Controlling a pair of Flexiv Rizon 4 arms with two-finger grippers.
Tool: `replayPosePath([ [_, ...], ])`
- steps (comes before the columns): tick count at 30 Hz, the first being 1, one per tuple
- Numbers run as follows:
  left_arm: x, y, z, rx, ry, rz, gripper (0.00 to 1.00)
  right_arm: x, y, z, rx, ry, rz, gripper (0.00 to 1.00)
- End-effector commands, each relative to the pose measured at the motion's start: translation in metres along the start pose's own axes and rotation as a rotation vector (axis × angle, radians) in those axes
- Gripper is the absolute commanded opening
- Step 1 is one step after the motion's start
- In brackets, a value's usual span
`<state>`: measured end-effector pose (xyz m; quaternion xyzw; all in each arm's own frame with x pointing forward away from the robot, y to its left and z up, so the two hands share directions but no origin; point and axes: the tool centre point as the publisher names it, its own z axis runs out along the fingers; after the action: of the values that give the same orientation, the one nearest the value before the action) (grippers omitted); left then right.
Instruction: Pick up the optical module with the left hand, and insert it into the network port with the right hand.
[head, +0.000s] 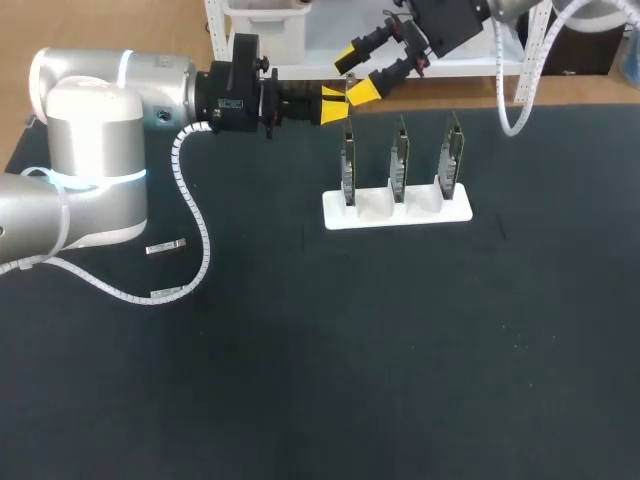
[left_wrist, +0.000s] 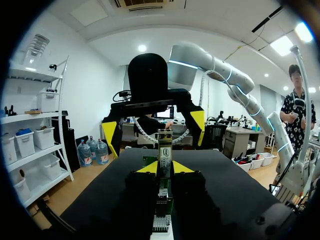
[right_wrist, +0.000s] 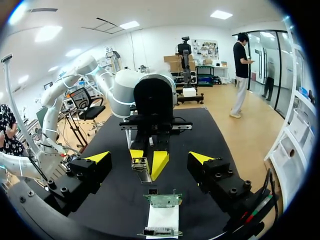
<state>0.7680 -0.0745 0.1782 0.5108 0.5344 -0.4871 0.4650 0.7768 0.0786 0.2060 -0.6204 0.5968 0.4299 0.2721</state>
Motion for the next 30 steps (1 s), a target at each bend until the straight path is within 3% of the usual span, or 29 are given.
replayPosePath([
  [1, 0.0, 0.001, 0.0, 0.002, 0.001, 0.0, 0.0, 0.002, -0.005, -0.002, -0.009, 0.003, 0.006, 1.0],
  [30, 0.0, 0.001, 0.0, 0.002, 0.001, 0.0, 0.0, 0.009, 0.016, -0.012, -0.007, -0.039, 0.025, 1.0],
])
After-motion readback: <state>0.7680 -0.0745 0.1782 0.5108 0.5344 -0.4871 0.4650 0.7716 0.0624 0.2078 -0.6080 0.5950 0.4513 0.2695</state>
